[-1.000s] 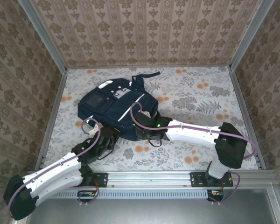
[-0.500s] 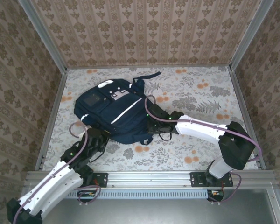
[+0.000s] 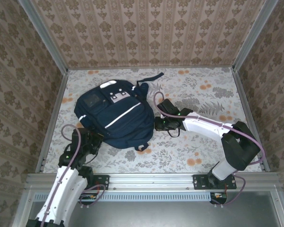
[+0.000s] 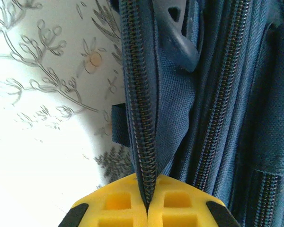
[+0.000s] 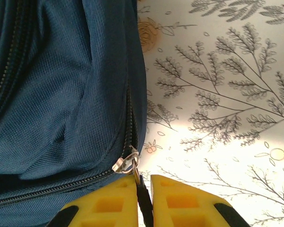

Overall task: Pack the student bag
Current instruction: Zip the student bag at the middle-left of the table.

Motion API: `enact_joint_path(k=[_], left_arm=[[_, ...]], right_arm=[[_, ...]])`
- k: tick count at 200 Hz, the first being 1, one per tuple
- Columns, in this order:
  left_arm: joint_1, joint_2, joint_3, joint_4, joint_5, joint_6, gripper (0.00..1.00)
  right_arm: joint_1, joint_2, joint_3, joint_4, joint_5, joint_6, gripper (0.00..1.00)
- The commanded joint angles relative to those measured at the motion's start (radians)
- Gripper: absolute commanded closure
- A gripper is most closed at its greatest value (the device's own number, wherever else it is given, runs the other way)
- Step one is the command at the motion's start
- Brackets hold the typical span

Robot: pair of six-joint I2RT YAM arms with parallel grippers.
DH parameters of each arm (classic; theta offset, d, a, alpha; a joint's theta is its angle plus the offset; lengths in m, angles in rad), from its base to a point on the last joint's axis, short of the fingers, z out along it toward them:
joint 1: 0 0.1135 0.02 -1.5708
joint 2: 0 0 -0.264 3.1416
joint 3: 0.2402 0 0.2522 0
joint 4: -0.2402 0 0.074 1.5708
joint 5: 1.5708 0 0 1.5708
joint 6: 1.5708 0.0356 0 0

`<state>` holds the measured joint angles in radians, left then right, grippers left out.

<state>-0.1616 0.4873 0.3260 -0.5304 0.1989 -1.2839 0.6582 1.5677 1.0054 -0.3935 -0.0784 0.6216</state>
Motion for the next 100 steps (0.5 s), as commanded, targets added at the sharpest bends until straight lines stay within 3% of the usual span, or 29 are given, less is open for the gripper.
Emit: enact_joint_path(k=[1,19,42,82,100], left_arm=[[0.134,0.074,0.054,0.039,-0.001,0.186,1.00],[0.201,0.158,0.108,0.050,0.027,0.290,1.00],[0.256,0.271,0.164,0.078,0.055,0.377,1.00],[0.373,0.441,0.240,0.098,0.184,0.463,1.00],[0.372,0.430,0.267,0.063,0.207,0.466,0.63]], right_arm=[[-0.045,-0.020,-0.032,-0.016,0.016,-0.037,0.90],[-0.025,-0.027,-0.038,0.013,-0.050,-0.054,1.00],[0.025,-0.030,-0.038,0.037,-0.092,-0.060,1.00],[0.089,-0.017,-0.036,0.060,-0.055,-0.011,1.00],[0.110,0.007,-0.028,0.076,-0.057,-0.005,1.00]])
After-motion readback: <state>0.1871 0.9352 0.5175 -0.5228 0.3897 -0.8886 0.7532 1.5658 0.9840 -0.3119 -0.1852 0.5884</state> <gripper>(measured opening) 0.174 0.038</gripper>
